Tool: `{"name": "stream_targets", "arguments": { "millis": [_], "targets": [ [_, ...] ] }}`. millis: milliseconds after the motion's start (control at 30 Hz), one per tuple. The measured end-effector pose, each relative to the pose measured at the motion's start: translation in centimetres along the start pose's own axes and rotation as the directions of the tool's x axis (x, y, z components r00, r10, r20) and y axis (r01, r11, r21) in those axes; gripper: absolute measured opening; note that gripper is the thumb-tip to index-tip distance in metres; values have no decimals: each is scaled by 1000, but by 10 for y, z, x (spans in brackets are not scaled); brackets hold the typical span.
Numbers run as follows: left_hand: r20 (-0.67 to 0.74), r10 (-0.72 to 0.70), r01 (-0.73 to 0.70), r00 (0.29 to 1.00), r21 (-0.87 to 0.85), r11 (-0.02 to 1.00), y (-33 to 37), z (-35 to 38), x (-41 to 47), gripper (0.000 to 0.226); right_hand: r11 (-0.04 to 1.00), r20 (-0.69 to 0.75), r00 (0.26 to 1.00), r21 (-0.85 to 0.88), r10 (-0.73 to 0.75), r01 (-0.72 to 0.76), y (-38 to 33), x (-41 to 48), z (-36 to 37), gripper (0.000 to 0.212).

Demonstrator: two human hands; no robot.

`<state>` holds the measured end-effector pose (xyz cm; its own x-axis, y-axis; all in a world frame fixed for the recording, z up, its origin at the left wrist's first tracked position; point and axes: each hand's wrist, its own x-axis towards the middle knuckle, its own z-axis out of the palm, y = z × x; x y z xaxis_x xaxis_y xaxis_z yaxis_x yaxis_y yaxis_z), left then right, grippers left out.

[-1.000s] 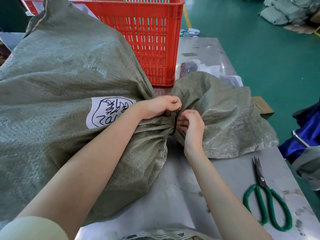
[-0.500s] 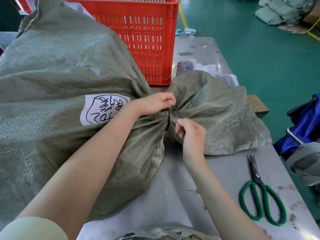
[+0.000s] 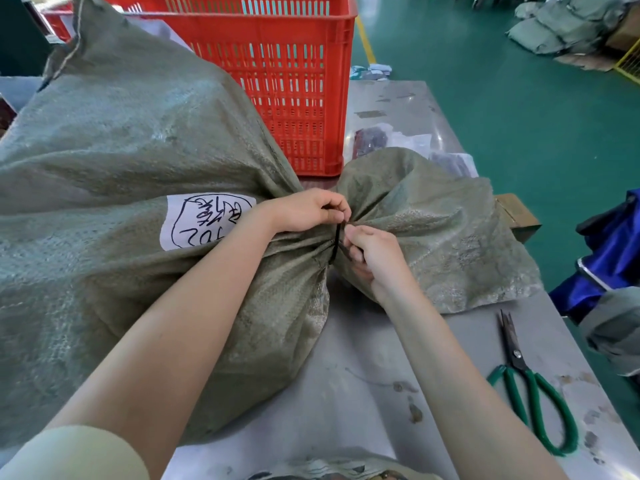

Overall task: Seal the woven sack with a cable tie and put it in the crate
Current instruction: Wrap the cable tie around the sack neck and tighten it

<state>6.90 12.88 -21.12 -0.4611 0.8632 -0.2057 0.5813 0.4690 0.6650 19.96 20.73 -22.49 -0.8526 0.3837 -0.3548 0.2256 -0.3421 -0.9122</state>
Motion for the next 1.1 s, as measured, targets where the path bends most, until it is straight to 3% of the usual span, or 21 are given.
{"name": "stream_targets", "arguments": {
  "millis": [167,300,367,433,600,900,1100],
  "targets": [
    [4,-5,4,1000,97,995,-1,-3,5,17,999,9,1000,-45,-5,6,14,-30,-9,40],
    [18,-21,17,1000,192,981,-2,-1,4,17,970,23,999,-242,31,-24,10,-39,-18,39],
    [28,-23,17,999,203,979,-2,-2,3,16,948,8,993,-298,114,-106,0,-27,-18,35],
    [34,-13,6,999,194,981,-3,-1,2,15,951,10,982,-252,188,-179,-6,-15,-13,34],
    [28,-12,6,1000,206,978,-2,0,2,16,988,38,987,-5,155,-155,2,3,5,34],
    [56,-87,64,995,330,942,0,2,7,20,991,6,992,45,129,-129,23,-23,-3,39],
    [55,-72,48,996,360,932,-1,2,8,20,994,0,994,-12,107,-107,29,-30,-8,37]
  ]
}}
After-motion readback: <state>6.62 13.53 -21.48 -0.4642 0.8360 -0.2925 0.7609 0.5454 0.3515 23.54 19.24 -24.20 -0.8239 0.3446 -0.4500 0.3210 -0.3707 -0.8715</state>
